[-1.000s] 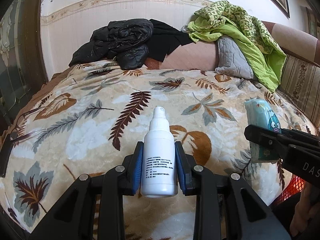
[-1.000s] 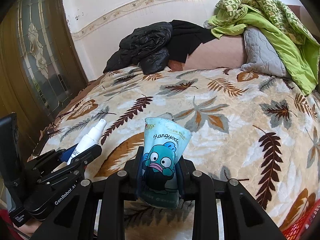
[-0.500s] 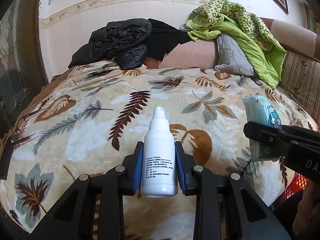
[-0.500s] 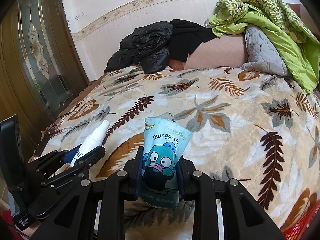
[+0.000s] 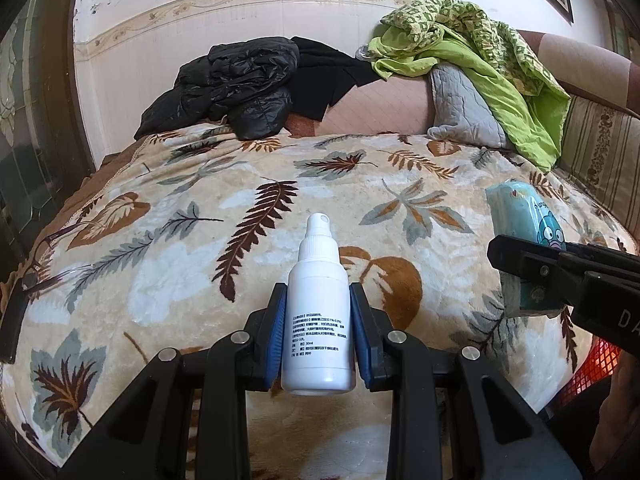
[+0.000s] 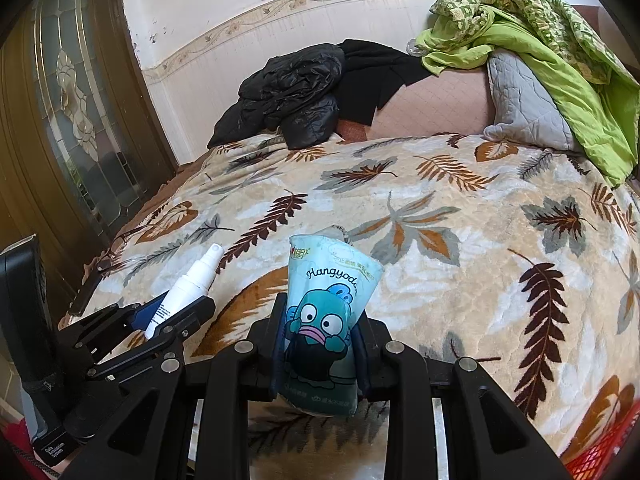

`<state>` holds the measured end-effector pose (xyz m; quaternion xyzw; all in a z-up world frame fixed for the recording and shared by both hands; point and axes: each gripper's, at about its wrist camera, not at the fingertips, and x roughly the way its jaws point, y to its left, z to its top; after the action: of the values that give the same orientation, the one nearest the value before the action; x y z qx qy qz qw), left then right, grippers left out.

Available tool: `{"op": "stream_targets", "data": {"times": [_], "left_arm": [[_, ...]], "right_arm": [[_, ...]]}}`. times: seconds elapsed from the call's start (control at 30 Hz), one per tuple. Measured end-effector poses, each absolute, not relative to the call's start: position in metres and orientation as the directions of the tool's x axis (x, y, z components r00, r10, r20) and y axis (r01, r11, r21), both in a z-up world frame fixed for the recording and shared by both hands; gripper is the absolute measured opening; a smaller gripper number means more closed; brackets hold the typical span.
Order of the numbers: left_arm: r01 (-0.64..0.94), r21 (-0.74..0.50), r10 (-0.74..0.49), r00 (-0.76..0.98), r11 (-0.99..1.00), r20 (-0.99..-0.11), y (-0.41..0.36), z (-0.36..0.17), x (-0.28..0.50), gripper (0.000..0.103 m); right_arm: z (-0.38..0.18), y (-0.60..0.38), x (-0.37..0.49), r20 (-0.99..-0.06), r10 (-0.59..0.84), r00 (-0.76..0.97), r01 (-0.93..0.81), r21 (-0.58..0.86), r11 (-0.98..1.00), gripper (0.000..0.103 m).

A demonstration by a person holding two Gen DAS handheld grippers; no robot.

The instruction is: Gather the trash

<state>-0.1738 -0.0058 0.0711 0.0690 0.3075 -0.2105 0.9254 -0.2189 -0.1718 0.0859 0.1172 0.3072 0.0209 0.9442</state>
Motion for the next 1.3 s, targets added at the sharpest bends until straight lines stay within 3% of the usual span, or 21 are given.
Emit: {"op": "stream_targets", "data": {"times": [0.53,0.87,1.3], "left_arm": [[0.456,-0.011,-0.372,0.71,0.89,-0.599,-0.013,0.071,-0.178,0.029],[0.537,-0.075,-0.476,0.664,0.84,-0.577,-0.024,0.086,-0.196,0.029],[0.698,-0.124,-0.638,0.548,0.705,-0.54,-0.07,0.121,-0.259,0.029]], "right_arm": [[0.089,-0.176,-0.222,-0.568,0.11,0.816,0.041,0.247,0.968,0.03],[0.101,-0.202,-0.254,-0.533,0.087,0.842,0.116,0.335,0.935,0.03],[0.122,-0.259,-0.357,-0.509,0.014,0.861,0.234,0.419,0.877,0.03]]}}
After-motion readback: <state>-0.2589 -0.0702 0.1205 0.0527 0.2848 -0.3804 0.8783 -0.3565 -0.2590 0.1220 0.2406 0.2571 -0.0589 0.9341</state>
